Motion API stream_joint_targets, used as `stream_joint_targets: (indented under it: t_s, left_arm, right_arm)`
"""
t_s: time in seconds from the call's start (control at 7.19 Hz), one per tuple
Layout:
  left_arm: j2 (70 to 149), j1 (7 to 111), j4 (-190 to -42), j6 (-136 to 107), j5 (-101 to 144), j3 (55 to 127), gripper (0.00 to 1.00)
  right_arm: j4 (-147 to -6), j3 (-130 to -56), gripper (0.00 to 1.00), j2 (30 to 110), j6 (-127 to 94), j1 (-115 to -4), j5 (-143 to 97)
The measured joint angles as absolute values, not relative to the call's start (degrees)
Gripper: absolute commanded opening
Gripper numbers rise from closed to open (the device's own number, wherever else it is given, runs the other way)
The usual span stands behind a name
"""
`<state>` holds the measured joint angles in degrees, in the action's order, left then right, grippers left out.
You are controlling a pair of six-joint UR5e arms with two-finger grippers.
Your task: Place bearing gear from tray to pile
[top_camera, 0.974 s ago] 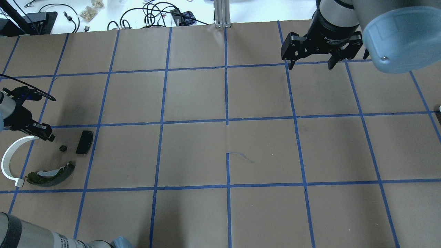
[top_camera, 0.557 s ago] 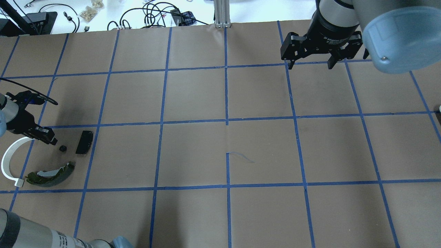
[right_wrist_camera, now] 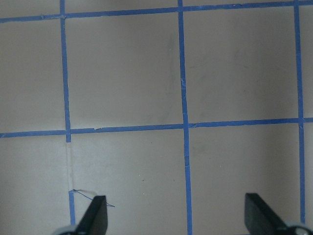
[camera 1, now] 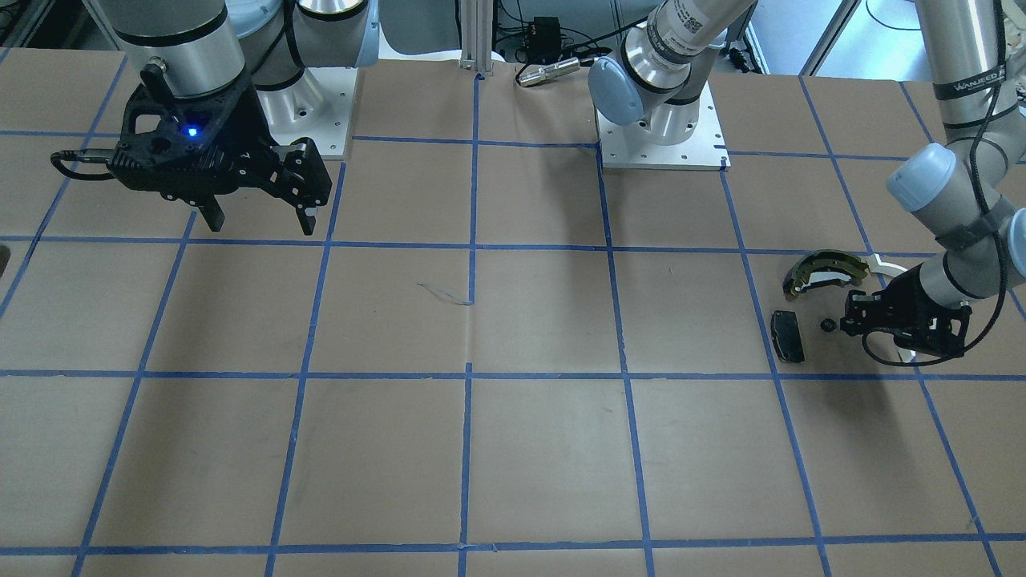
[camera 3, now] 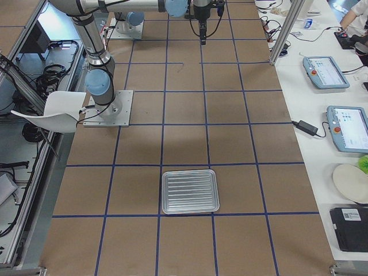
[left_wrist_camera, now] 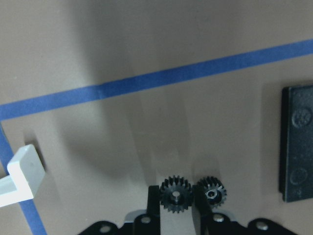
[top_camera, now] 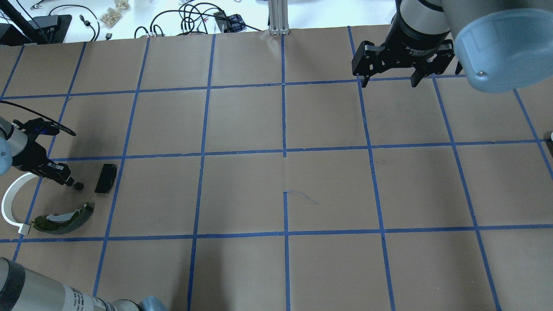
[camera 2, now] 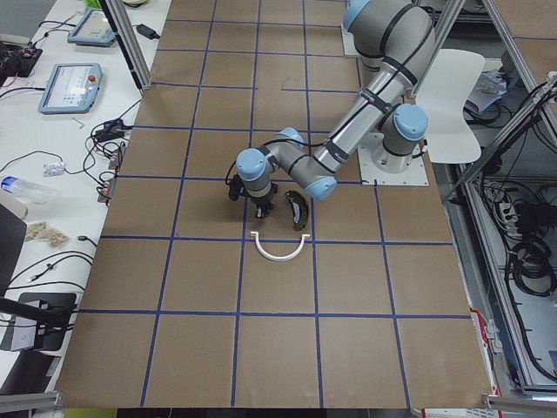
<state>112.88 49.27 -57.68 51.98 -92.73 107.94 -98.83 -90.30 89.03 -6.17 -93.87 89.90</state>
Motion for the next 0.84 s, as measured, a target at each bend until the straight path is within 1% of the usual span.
stream_joint_targets:
  t_s: [0.14, 0.28, 0.42, 0.56, 0.7, 0.84]
  left_arm:
    - [112.89, 49.27, -57.72, 52.01, -93.43, 107.98, 0.26]
    - [112.92, 49.28, -57.8, 52.02, -93.75, 108.02, 0.59]
    - [112.96, 49.3, -58.03, 52.01, -93.88, 108.02, 0.74]
    - [112.99, 49.3, -58.33, 51.97, -93.95, 108.03, 0.78]
    - [112.99, 49.3, -58.54, 51.93, -94.01, 108.0, 0.81]
    - [112.82, 49.31, -58.72, 51.89, -94.08, 107.93, 0.81]
  right_arm:
    - [-98.88, -90.31, 1.0, 89.03, -6.24, -93.87, 89.89]
    - [-98.93, -90.29, 1.0, 89.03, -6.26, -93.87, 89.87]
    - [-98.93, -90.27, 1.0, 89.03, -6.26, -93.87, 89.89]
    - [-98.91, -90.28, 1.0, 89.03, -6.27, -93.87, 89.91]
    - [-98.89, -90.31, 1.0, 89.03, -6.28, -93.87, 89.91]
    - [-98.88, -90.32, 1.0, 89.03, -6.26, -93.87, 89.91]
